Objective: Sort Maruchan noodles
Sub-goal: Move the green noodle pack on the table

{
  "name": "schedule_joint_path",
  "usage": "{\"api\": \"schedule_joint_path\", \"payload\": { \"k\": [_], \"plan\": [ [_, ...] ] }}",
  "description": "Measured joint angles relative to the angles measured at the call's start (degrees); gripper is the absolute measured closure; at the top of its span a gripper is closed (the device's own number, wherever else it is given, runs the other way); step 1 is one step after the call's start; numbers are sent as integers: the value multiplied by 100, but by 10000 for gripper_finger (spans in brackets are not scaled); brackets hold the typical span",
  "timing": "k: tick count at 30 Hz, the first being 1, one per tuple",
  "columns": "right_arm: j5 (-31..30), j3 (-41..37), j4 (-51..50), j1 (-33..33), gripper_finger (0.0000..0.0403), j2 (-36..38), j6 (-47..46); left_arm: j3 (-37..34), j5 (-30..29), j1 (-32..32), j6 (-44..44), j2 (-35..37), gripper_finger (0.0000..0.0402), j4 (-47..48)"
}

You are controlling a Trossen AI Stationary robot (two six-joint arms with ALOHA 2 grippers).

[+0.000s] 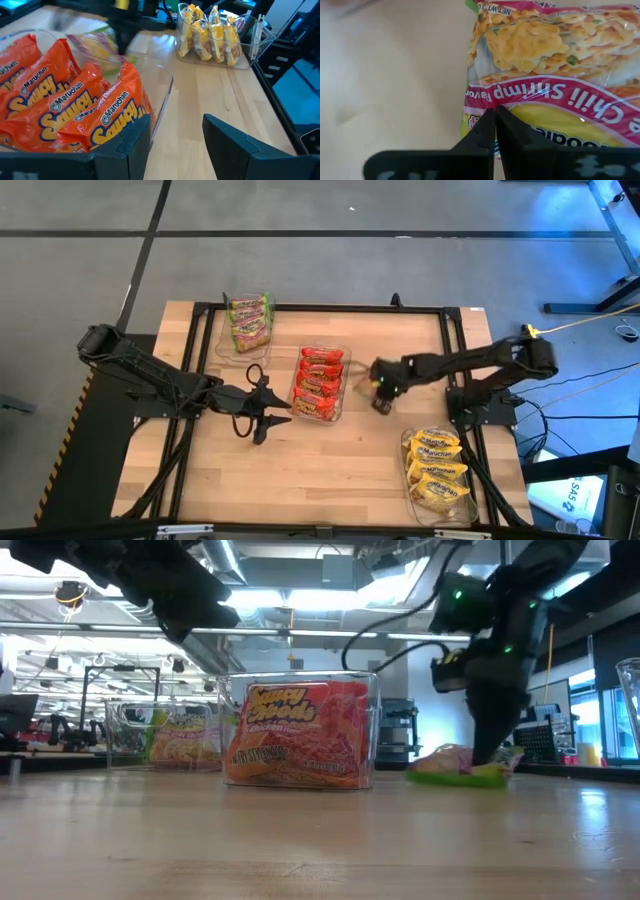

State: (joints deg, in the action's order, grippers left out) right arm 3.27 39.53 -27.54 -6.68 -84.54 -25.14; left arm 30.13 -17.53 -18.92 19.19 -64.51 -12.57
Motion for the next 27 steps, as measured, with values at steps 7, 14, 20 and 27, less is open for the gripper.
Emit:
{"api": "schedule_joint_path", "payload": {
  "k": [7, 14, 20, 27],
  "plan": [
    [132, 137, 377, 1340, 395, -21, -51, 0, 99, -97, 417, 0, 229, -38],
    [-276, 140, 1192, 2218, 395, -27, -74, 0, 500, -324, 846, 0, 229, -38],
    [-524, 153, 1747, 2488, 395, -346, -53, 2, 458, -683, 1369, -23, 229, -1],
    [-537, 501, 2209, 2599, 395, -1059, -3, 4, 254, -1144, 1916, -427, 229, 26]
  ]
}}
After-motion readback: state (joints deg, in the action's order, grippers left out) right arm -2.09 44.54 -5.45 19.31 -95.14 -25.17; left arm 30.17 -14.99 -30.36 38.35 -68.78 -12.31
